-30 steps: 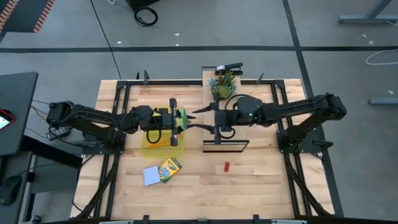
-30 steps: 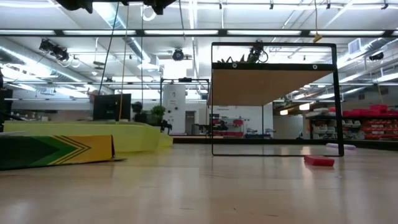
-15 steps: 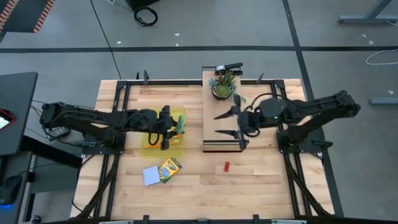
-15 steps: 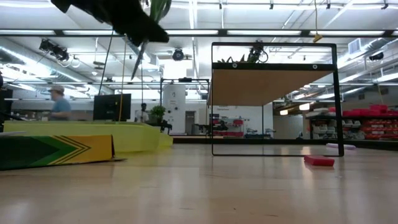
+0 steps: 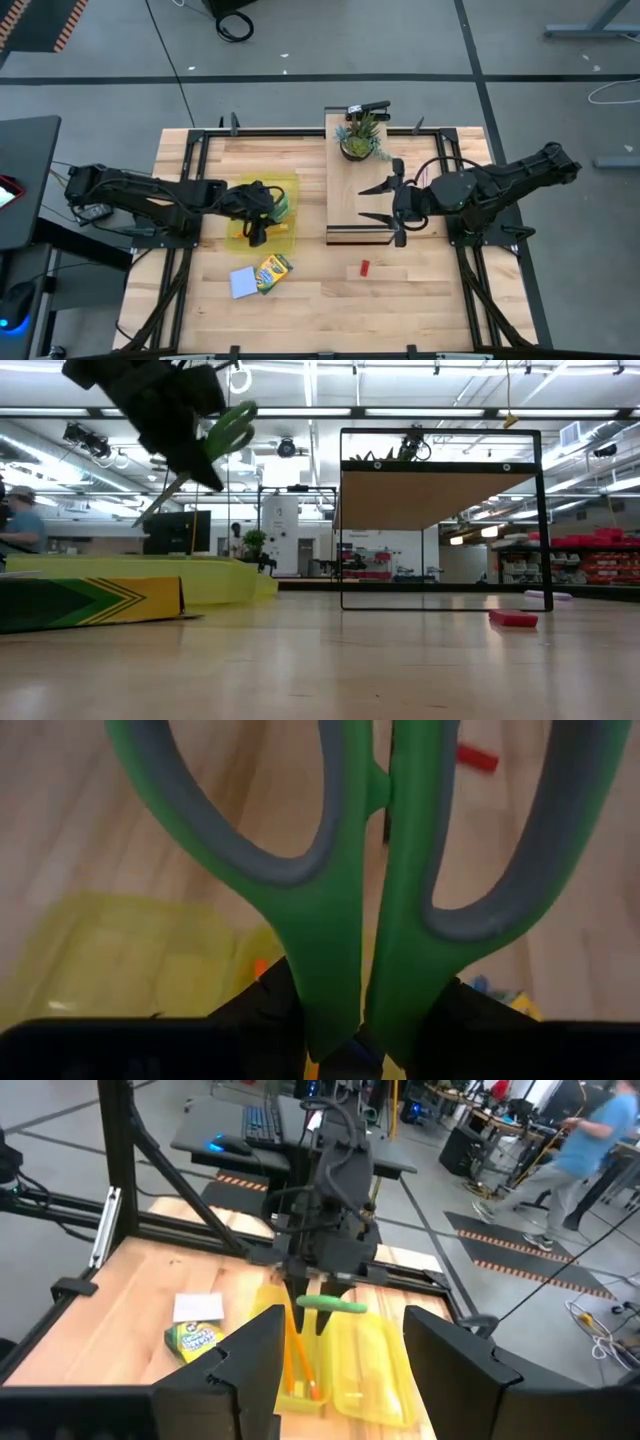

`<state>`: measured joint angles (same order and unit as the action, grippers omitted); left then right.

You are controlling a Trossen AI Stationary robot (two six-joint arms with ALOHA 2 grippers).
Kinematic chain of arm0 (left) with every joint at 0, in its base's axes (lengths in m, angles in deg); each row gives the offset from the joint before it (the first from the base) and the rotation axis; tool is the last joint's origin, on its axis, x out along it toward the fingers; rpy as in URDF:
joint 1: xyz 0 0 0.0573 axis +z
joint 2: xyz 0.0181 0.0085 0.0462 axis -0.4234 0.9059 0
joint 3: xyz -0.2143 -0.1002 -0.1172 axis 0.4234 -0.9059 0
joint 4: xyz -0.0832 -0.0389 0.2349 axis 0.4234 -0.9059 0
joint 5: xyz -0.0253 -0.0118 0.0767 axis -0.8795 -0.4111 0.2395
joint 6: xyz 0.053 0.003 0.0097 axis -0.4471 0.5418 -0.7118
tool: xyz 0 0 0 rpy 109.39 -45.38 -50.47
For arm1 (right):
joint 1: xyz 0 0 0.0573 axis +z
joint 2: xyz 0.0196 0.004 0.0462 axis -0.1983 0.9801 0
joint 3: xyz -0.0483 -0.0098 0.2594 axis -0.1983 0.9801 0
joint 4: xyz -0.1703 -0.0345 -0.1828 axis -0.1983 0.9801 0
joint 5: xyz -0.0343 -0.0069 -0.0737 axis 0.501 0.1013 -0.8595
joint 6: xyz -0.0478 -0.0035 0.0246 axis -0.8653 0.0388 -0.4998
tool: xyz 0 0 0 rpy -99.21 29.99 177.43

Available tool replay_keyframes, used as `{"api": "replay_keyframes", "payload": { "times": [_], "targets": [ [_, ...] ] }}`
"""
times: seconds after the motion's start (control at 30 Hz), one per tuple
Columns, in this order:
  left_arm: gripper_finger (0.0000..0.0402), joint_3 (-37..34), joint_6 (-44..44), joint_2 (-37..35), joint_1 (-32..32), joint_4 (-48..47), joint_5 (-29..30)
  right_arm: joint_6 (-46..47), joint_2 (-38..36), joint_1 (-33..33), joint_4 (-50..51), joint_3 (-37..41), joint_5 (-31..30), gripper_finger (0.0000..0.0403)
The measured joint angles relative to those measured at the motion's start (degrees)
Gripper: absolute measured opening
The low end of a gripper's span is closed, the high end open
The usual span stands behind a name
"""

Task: Pack school essentials
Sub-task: Put the green scissors into the yellow supply box

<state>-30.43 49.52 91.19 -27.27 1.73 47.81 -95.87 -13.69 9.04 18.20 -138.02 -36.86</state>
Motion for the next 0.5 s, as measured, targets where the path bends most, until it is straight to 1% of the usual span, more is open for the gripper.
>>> {"api": "replay_keyframes", "payload": {
  "times": [0.1,0.23,0.5],
  "targets": [
    [0.0130,-1.80,2.40,0.43,0.00,0.15,-0.52,0.07,0.07,0.54,0.03,0.00,-0.75,0.0211],
    [0.0133,-2.32,3.10,1.07,-0.02,-3.84,-0.54,0.07,0.11,0.74,0.03,0.00,-0.87,0.0211],
    [0.0118,-2.33,-4.54,5.26,-1.16,-9.15,-0.69,0.52,0.15,0.67,-0.08,0.00,-0.83,0.0211]
  ]
}}
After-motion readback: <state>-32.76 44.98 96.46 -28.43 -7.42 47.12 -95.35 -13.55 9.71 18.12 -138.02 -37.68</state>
